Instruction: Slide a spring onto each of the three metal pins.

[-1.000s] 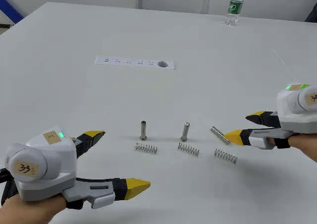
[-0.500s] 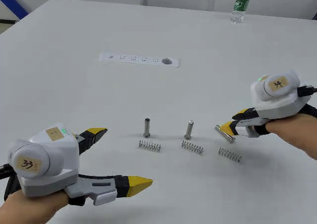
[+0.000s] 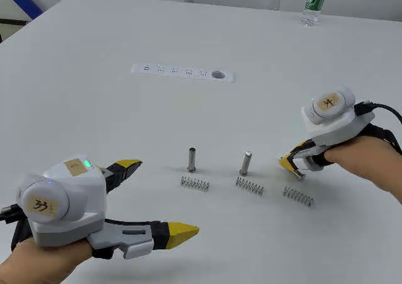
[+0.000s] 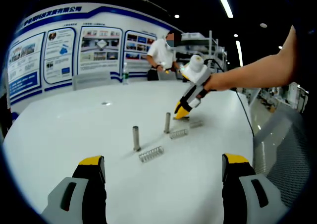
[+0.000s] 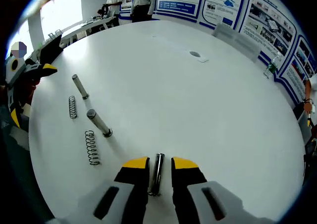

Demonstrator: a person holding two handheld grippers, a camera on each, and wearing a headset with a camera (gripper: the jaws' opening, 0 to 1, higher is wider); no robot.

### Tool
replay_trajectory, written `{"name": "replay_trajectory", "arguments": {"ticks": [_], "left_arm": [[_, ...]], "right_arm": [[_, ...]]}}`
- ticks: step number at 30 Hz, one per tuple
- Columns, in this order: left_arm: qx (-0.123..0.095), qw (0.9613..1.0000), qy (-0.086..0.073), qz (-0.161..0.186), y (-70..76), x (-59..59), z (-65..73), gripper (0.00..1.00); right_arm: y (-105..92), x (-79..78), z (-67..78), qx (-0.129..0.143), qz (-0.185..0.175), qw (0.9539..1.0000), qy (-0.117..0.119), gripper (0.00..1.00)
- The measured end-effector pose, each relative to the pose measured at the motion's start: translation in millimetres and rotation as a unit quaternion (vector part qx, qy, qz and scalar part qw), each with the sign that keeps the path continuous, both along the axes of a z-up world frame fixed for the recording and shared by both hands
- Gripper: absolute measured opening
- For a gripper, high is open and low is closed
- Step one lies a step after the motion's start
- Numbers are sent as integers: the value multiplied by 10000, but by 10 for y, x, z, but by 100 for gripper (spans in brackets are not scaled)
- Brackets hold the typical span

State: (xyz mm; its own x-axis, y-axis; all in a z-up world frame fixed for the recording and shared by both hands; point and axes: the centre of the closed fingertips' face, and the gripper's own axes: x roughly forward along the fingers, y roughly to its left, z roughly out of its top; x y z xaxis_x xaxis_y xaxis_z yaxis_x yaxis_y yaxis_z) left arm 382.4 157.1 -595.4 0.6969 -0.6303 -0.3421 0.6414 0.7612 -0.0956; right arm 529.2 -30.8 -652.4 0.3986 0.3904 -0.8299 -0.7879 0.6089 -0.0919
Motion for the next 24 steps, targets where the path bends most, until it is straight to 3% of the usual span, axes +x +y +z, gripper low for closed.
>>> {"name": "replay_trajectory", "arguments": {"ticks": [17,24], "left_arm": [[-23,10000,16,44,24,-3,-9,100],[-19,10000,27,21,13,-10,-11,99]], "right_arm": [[12,28,-93,-85,-57,9997,229,12],[21,15,-103,-114,-131,9989,426,10]]}}
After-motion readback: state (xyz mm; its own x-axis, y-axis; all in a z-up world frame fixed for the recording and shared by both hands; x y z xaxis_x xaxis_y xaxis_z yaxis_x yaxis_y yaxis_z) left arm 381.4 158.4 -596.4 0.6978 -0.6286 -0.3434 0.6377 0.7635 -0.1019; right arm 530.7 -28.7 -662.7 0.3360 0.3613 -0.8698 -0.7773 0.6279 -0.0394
